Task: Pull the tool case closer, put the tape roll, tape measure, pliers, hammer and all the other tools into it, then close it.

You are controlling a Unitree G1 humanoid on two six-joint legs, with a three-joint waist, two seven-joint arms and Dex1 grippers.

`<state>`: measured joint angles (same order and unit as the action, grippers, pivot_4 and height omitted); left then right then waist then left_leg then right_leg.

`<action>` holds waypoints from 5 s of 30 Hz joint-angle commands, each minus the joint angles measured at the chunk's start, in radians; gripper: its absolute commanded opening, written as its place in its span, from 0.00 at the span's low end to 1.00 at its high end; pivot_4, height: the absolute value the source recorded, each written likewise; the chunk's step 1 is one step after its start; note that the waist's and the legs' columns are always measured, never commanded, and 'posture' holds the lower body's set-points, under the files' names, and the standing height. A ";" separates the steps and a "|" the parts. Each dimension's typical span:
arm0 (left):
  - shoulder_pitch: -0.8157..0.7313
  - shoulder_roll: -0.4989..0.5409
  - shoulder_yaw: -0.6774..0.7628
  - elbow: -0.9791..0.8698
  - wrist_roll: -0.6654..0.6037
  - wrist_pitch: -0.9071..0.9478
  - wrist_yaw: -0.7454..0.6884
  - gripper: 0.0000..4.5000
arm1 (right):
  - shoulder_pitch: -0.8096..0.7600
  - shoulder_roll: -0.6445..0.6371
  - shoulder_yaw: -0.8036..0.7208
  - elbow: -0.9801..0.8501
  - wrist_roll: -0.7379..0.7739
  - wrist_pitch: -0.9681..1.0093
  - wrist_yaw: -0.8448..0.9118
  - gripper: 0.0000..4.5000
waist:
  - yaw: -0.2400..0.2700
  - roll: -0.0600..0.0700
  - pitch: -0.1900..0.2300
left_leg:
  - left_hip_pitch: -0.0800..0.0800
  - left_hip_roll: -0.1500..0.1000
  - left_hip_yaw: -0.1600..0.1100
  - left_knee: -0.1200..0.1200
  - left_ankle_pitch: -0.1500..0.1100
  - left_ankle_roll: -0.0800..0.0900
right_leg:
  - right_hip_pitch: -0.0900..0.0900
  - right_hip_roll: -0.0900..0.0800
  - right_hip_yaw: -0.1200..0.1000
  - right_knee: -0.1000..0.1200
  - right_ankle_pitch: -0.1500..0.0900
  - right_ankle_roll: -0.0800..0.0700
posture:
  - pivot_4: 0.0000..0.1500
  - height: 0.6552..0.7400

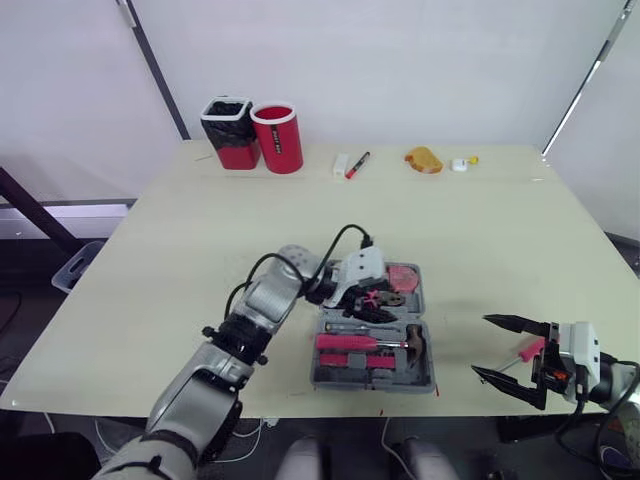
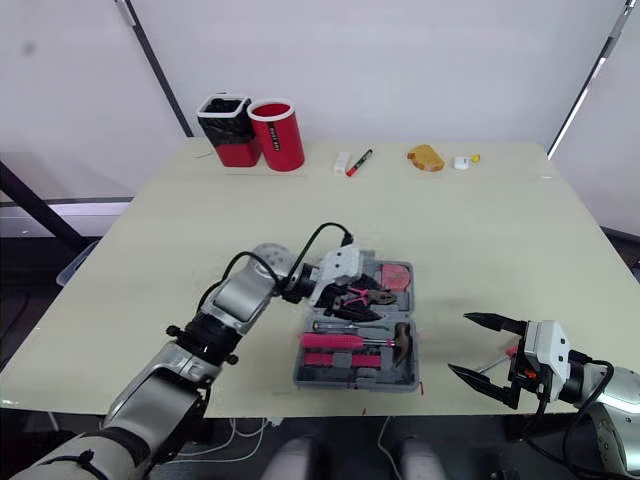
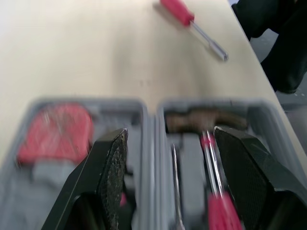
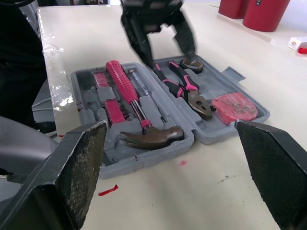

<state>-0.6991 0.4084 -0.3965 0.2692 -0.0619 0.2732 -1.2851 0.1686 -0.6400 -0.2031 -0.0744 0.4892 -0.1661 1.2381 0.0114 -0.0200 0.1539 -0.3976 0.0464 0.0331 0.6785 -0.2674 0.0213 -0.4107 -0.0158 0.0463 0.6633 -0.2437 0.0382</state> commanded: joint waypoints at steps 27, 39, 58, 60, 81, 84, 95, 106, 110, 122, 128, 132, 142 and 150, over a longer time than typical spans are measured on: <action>0.099 -0.016 -0.004 0.164 0.007 -0.264 -0.043 0.04 | -0.023 -0.018 -0.014 -0.018 0.024 0.007 0.014 1.00 | 0.001 0.000 0.000 | 0.000 0.000 0.000 0.001 0.000 0.000 | 0.000 0.000 0.000 0.000 0.000 0.000 | 1.00 1.00; 0.114 -0.021 -0.023 0.208 0.054 -0.311 -0.036 0.04 | -0.011 -0.019 -0.020 -0.022 0.025 0.003 0.012 1.00 | 0.001 0.000 0.000 | 0.000 0.000 0.000 0.001 0.000 0.000 | 0.000 0.000 0.000 0.000 0.000 0.000 | 1.00 1.00; 0.136 -0.082 -0.028 0.335 0.096 -0.384 0.004 0.04 | 0.008 -0.021 -0.024 -0.038 0.033 0.014 0.007 1.00 | 0.004 0.006 -0.007 | 0.001 -0.001 -0.001 0.002 0.000 0.000 | 0.003 0.000 0.001 0.000 0.000 0.000 | 1.00 1.00; 0.137 -0.089 0.014 0.309 0.040 -0.360 -0.013 0.04 | 0.007 -0.015 -0.025 -0.040 0.043 0.022 0.001 1.00 | 0.004 0.006 -0.006 | 0.001 -0.001 -0.001 0.003 0.000 0.000 | 0.004 0.000 0.000 0.000 0.000 0.000 | 1.00 1.00; 0.510 0.186 0.523 -0.156 -0.295 -0.159 0.167 0.44 | 0.066 0.008 -0.161 0.141 0.046 0.008 -0.118 1.00 | -0.002 0.006 -0.005 | 0.000 0.001 -0.001 0.003 0.000 0.000 | 0.002 0.000 0.000 0.000 0.000 0.000 | 1.00 1.00; 0.587 0.221 0.586 -0.160 -0.317 -0.161 0.184 0.72 | 0.099 0.018 -0.196 0.173 0.040 -0.011 -0.136 1.00 | 0.001 0.006 -0.005 | 0.000 0.001 0.000 0.002 0.000 0.000 | 0.001 0.000 0.000 0.000 -0.001 -0.002 | 1.00 1.00; 0.899 0.253 0.829 -0.176 -0.405 -0.184 0.209 0.99 | 0.266 0.036 -0.360 0.244 0.073 -0.026 -0.160 1.00 | -0.002 0.006 -0.005 | 0.003 0.007 0.006 0.000 0.000 0.000 | 0.001 -0.002 0.003 -0.001 -0.004 -0.002 | 1.00 1.00; 1.074 0.233 0.935 -0.208 -0.448 -0.220 0.217 0.99 | 0.313 0.040 -0.429 0.346 0.069 -0.044 -0.150 1.00 | 0.000 0.004 -0.006 | 0.007 0.009 0.013 -0.005 -0.001 0.000 | -0.002 -0.002 0.008 -0.002 -0.005 0.000 | 1.00 1.00; 1.044 0.245 0.917 -0.198 -0.441 -0.227 0.209 0.99 | 0.302 0.042 -0.420 0.352 0.060 -0.064 -0.151 1.00 | -0.001 0.004 -0.006 | 0.007 0.009 0.013 -0.005 -0.001 0.000 | -0.002 -0.002 0.009 -0.002 -0.005 0.000 | 1.00 1.00; 0.797 0.342 0.740 -0.148 -0.402 -0.268 0.047 0.99 | 0.269 0.167 -0.274 -0.037 -0.039 0.097 -0.471 1.00 | -0.001 0.004 -0.006 | 0.007 0.009 0.016 -0.007 -0.001 0.000 | -0.002 -0.001 0.010 -0.002 -0.005 0.000 | 1.00 1.00; 0.670 0.365 0.632 -0.189 -0.408 -0.264 -0.056 0.99 | 0.238 0.245 -0.203 -0.204 -0.111 0.261 -0.714 1.00 | -0.001 0.004 -0.006 | 0.006 0.008 0.016 -0.007 -0.001 0.000 | -0.003 -0.001 0.010 -0.002 -0.003 -0.004 | 1.00 1.00; 0.585 0.374 0.566 -0.261 -0.435 -0.224 -0.114 0.99 | 0.216 0.316 -0.172 -0.272 -0.152 0.366 -0.875 1.00 | 0.000 0.004 -0.006 | 0.004 0.008 0.016 -0.007 0.000 0.000 | -0.005 0.000 0.010 -0.002 -0.003 -0.004 | 1.00 1.00; 0.437 0.378 0.469 -0.363 -0.475 -0.144 -0.182 0.99 | 0.148 0.468 -0.104 -0.239 -0.267 0.485 -1.134 1.00 | -0.024 0.004 -0.006 | 0.003 0.006 0.014 -0.008 0.000 0.000 | -0.006 0.001 0.010 -0.002 -0.003 -0.004 | 1.00 1.00; 0.393 0.371 0.451 -0.425 -0.504 -0.099 -0.171 0.99 | 0.076 0.534 -0.084 -0.200 -0.263 0.545 -1.201 1.00 | -0.029 0.004 -0.006 | 0.002 0.006 0.015 -0.008 0.000 0.000 | -0.006 0.002 0.011 -0.002 -0.003 -0.004 | 1.00 1.00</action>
<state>-0.2935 0.7778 0.0447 -0.1190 -0.5462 0.1715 -1.4576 0.2449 -0.1074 -0.2800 -0.2598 0.2159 0.3725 0.0492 -0.0180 -0.0160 0.1484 -0.3952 0.0522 0.0472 0.6709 -0.2677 0.0210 -0.4171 -0.0139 0.0573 0.6619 -0.2465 0.0341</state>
